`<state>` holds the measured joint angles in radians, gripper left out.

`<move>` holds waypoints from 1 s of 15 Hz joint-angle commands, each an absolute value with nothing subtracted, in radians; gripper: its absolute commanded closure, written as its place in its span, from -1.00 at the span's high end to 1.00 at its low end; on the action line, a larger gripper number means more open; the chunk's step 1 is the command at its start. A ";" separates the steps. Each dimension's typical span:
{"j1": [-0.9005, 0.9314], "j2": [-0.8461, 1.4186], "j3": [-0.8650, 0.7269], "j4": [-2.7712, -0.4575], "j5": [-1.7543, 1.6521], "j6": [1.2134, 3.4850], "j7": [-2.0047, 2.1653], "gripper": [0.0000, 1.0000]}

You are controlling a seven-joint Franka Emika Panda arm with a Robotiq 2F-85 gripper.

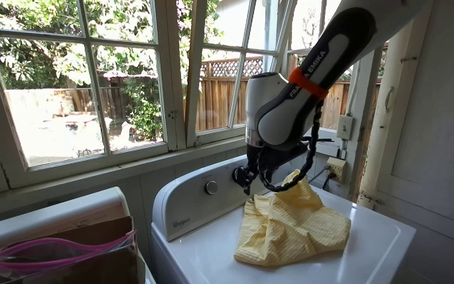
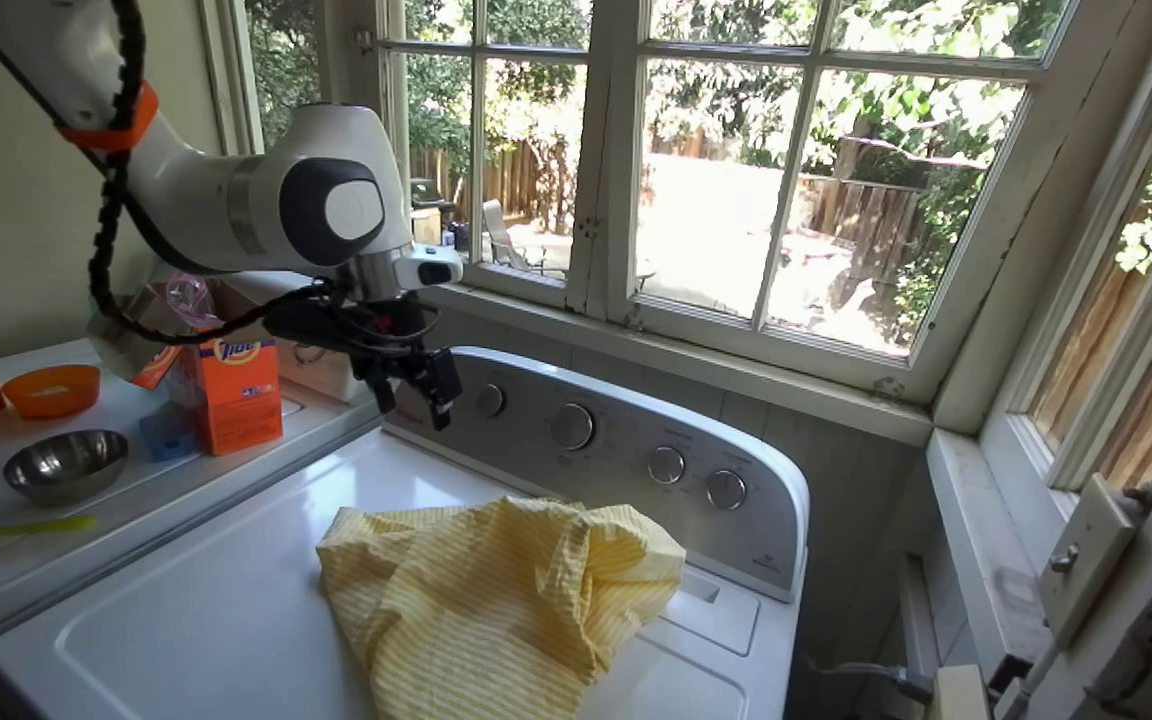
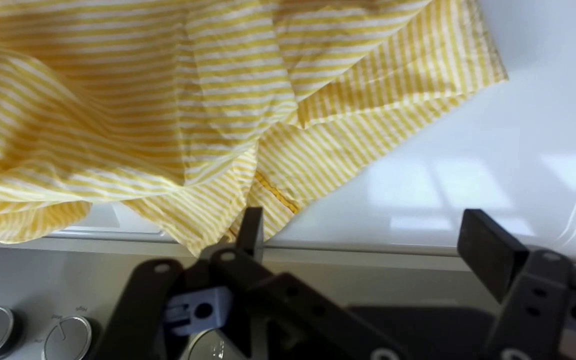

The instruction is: Unfold the yellow towel.

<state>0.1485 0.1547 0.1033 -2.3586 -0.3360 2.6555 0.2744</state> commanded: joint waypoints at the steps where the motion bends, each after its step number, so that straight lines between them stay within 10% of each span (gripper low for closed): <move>1: 0.161 0.153 0.089 -2.359 -0.330 2.654 0.268 1.00; 15: 0.519 0.635 -0.189 -2.003 -0.546 2.689 0.928 1.00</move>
<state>0.3918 0.5100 -0.0799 -2.1264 -0.4826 2.6886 0.7358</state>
